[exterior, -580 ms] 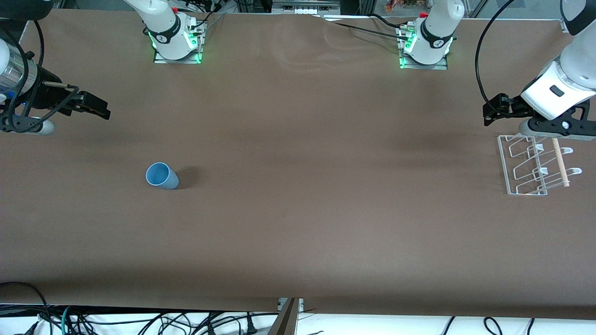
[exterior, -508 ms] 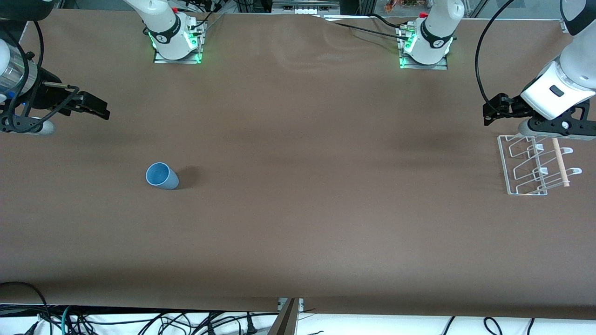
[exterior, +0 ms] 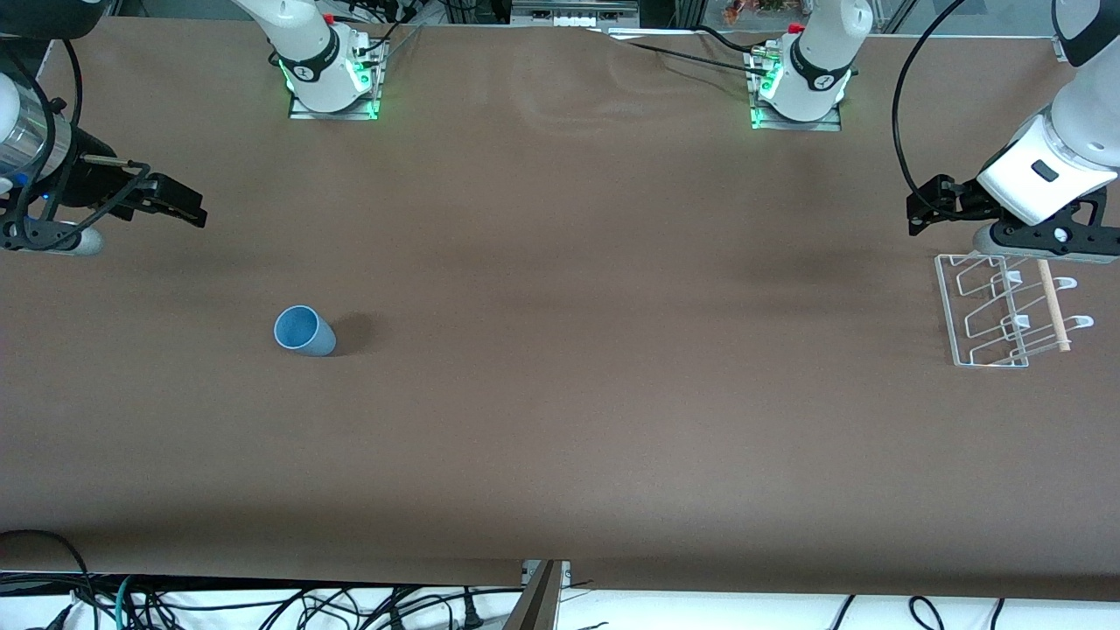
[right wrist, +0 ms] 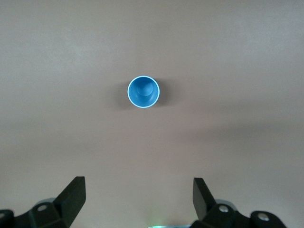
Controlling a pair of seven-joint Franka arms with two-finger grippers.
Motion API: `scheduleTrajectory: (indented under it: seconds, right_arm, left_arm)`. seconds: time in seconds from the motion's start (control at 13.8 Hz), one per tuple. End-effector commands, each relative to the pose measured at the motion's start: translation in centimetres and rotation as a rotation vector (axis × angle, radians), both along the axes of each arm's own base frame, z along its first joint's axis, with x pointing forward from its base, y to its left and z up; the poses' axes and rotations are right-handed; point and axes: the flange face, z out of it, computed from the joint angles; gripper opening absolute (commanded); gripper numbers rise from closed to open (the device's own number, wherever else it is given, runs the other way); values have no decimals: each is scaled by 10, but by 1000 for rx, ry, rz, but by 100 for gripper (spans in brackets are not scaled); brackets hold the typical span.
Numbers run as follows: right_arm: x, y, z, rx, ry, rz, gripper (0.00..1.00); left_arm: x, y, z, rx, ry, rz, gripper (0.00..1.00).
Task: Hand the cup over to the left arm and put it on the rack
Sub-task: 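Move the right gripper toward the light blue cup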
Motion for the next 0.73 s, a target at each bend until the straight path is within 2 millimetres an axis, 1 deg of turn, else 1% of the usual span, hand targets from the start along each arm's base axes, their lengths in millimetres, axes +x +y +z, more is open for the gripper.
scheduleTrajectory:
  seconds: [0.0,0.15,0.22,0.29,0.44,0.51,0.58,0.65]
  right_arm:
    - [4,0,5,-12,-9,17,100]
    - [5,-2,5,-12,-10,15,100]
    - [6,-3,1,-11,-4,14,100]
    - [10,-4,-7,-16,9,7,100]
    - [21,-10,-29,-20,40,-7,100]
    - [24,-13,-36,-22,52,-11,100]
    - [31,-17,-52,-26,72,-17,100]
    - [40,-18,-75,-38,97,-19,100]
  left_arm:
    - [2,0,6,8,3,-1,100]
    - [2,0,6,8,3,-2,100]
    - [2,0,6,10,3,-2,100]
    - [2,0,6,8,3,-1,100]
    - [2,0,6,8,3,-2,100]
    - [2,0,6,10,3,-1,100]
    - [2,0,6,10,3,-1,100]
    - [2,0,6,10,3,-1,100]
